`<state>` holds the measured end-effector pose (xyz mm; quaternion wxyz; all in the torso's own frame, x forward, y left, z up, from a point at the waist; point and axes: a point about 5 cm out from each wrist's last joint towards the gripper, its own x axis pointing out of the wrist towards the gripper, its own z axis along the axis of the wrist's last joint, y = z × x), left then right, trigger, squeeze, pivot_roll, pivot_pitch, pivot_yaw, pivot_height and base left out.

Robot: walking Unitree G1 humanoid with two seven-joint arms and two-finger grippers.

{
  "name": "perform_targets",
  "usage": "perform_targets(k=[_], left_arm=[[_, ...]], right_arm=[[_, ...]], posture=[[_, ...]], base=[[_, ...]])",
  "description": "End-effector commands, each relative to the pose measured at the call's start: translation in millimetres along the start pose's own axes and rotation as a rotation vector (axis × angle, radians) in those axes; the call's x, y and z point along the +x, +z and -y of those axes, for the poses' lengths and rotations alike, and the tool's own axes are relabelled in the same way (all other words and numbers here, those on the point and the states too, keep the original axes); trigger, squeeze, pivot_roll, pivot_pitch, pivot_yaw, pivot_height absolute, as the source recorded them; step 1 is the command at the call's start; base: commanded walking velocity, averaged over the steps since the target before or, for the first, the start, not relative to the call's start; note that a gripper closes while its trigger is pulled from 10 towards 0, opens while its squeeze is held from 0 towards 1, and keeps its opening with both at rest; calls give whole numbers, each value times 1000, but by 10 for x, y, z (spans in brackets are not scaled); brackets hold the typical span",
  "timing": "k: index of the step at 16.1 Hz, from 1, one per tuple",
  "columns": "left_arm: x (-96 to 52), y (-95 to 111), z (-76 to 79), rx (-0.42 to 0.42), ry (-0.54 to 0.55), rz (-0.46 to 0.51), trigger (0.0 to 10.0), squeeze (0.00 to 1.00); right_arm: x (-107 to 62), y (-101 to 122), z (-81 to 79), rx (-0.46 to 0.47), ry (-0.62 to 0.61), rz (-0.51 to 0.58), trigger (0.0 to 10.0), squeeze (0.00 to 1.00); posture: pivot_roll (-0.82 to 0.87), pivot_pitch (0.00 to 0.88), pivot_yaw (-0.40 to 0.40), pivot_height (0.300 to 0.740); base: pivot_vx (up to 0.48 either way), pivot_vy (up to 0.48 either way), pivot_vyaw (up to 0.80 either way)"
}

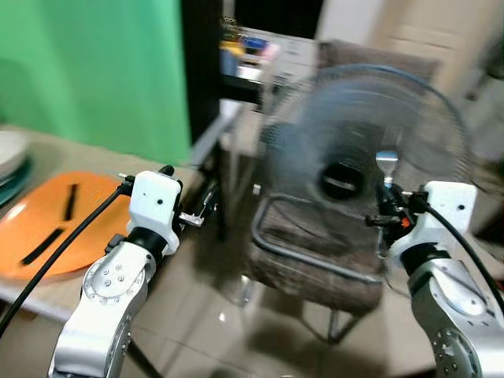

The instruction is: Setting the table

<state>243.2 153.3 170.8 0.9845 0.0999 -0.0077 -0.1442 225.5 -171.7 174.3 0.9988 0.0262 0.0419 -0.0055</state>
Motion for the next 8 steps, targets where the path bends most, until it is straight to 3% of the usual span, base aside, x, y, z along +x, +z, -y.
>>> perform_targets(k=[1,8], left_arm=[[19,-4,-39,5,24,-12,10000,0],[99,2,-67,44,57,1,10000,0]], right_arm=[[3,17,55,-15,-48,-1,10000,0],[8,2,79,-26,-91,-41,10000,0]], posture=[[78,0,-53,740],[71,0,-49,740]], base=[[0,0,-800],[0,0,-800]])
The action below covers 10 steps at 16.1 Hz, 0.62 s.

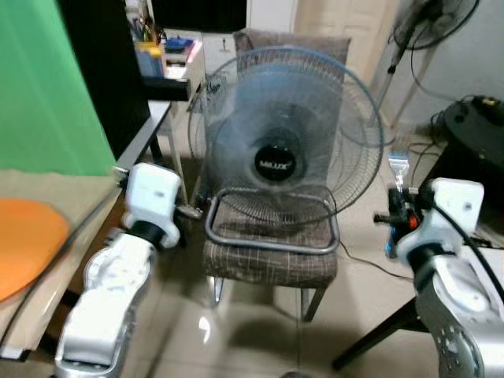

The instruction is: Setting the table

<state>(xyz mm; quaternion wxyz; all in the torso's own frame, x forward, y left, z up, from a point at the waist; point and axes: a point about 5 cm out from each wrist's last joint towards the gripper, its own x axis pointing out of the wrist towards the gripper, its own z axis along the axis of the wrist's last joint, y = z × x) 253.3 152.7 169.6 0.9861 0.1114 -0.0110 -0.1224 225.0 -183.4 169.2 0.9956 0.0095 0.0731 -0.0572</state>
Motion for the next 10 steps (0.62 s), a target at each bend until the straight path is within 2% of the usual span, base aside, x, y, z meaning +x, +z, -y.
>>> perform_targets(k=[1,10], left_arm=[[7,-8,-56,24,22,-5,10000,0],[-36,-77,34,0,-1,-26,10000,0]], right_arm=[[8,40,-50,-8,16,16,10000,0],[12,-10,-62,-49,-15,-41,10000,0]], posture=[[71,0,-49,740],[73,0,-66,740]], base=[[0,0,-800],[0,0,-800]])
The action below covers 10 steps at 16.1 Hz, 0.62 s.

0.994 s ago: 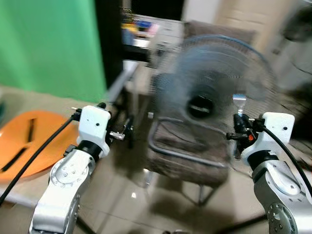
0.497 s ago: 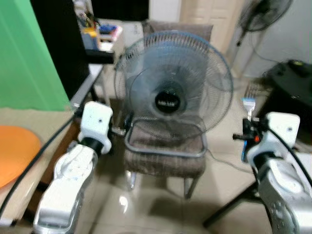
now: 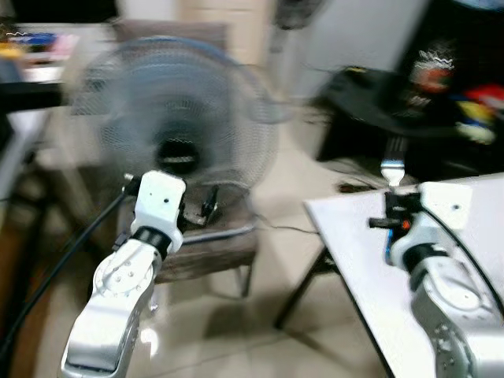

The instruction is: Setting the table

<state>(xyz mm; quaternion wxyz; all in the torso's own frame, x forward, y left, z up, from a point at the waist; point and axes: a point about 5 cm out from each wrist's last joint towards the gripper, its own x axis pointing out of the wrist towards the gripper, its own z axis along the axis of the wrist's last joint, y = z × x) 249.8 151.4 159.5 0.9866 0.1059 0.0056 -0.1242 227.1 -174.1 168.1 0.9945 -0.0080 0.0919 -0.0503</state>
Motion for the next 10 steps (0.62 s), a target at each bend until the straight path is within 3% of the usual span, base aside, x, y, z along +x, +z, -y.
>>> perform_targets(k=[1,6,10], left_arm=[[14,58,14,12,-14,20,10000,0],[91,68,-21,33,-6,28,10000,0],[125,70,-56,42,-16,28,10000,0]], right_arm=[[2,4,39,2,-30,-12,10000,0],[39,11,13,17,-41,-8,10000,0],[27,6,-20,38,-49,-9,10000,0]], posture=[[77,0,-70,740],[80,0,-54,740],[75,0,-33,740]], base=[[0,0,-788],[0,0,-788],[0,427,-788]])
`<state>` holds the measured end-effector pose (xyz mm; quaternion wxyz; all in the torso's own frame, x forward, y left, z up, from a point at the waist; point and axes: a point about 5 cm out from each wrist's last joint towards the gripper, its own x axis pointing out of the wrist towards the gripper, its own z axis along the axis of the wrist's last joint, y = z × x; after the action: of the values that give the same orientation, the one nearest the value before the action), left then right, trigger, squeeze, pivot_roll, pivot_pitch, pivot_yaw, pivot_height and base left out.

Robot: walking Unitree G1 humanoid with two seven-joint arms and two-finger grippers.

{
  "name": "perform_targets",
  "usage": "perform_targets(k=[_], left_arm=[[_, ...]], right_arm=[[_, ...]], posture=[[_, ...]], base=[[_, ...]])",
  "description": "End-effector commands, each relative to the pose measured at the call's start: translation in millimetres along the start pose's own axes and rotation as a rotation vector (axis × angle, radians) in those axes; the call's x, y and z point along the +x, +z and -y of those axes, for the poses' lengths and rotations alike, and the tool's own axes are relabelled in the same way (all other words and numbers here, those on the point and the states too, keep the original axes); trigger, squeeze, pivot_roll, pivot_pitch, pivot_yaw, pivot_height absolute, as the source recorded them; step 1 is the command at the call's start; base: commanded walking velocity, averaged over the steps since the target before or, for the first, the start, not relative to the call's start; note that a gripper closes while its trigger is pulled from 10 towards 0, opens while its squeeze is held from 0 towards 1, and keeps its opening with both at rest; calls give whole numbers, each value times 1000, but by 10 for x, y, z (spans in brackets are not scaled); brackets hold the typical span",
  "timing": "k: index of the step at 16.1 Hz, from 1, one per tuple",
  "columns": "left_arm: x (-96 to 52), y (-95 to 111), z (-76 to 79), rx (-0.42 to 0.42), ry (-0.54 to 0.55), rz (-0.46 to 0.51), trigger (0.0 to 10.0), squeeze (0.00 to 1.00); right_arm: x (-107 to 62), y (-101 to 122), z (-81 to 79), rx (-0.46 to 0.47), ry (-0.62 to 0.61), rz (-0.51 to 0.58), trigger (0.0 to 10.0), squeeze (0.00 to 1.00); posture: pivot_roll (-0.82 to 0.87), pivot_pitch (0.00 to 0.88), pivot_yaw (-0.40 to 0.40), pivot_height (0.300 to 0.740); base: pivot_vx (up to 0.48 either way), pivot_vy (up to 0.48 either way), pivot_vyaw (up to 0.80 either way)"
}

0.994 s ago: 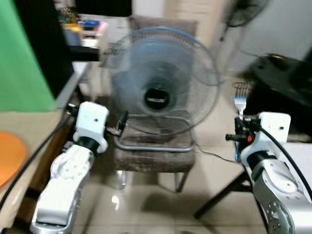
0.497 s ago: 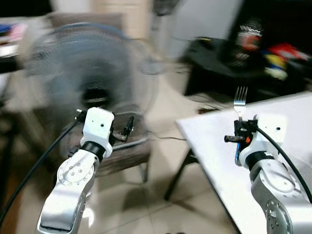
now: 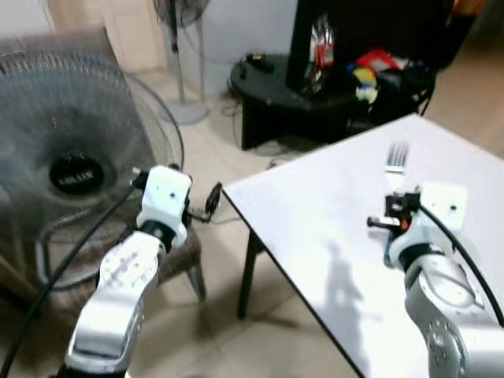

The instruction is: Setting the table

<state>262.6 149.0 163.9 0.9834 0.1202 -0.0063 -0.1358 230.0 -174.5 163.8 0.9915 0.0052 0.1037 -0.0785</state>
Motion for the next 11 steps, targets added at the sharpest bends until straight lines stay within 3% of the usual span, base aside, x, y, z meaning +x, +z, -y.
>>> perform_targets(k=[1,11], left_arm=[[3,17,-41,12,3,2,10000,0],[19,7,-65,28,-18,-3,10000,0]], right_arm=[[-19,38,-23,13,2,15,10000,0],[-39,8,-20,23,-14,1,10000,0]], posture=[[74,0,-30,740],[72,0,-22,740]], base=[[0,480,-788],[0,480,-788]])
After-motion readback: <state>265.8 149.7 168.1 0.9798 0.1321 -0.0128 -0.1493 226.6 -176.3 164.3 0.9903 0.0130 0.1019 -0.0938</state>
